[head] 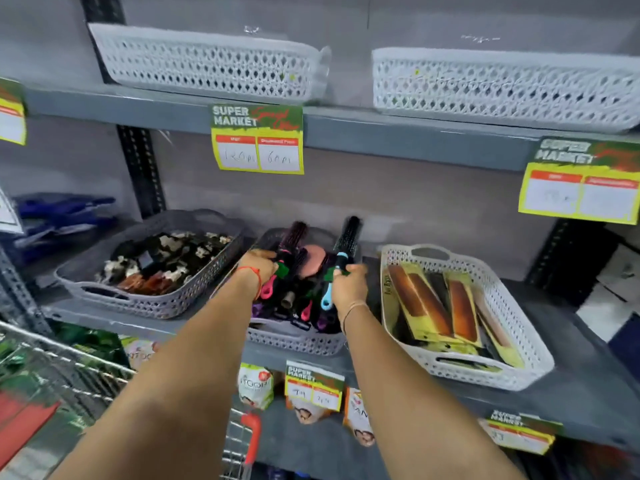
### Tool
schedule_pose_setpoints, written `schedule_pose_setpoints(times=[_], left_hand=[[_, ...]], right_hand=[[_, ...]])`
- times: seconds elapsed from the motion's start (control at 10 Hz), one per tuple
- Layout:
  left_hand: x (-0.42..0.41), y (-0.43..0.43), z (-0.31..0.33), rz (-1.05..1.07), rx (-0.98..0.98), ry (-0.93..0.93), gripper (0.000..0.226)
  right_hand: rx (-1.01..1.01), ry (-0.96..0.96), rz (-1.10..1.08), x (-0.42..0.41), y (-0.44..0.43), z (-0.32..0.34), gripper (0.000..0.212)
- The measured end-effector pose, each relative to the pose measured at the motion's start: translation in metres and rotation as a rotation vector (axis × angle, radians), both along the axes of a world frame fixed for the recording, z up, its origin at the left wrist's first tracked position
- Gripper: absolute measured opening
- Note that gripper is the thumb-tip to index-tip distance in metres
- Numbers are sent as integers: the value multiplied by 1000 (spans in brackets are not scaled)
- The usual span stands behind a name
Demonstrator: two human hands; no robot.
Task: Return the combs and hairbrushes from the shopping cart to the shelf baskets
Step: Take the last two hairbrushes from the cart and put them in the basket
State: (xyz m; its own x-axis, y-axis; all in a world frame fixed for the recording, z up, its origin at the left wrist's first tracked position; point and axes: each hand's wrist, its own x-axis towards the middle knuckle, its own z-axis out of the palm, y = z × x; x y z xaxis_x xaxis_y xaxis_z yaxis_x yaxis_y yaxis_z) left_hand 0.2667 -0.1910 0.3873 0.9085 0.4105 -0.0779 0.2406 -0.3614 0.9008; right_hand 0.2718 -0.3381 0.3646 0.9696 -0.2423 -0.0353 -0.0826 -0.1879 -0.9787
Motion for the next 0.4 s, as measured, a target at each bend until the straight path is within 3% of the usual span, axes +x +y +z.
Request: schedule_pose_setpoints(times=[0.1, 0.3, 0.4], left_hand=[[14, -2, -17, 2, 33, 37, 42], [8, -4, -48, -91, 551, 209, 35], [-11, 0, -41, -66, 693, 107, 41]], right_hand=[[-99, 88, 72, 10, 15, -9, 26], [-604, 144, 148, 7, 21, -31, 35], [-759, -3, 33, -11, 19, -21, 41]])
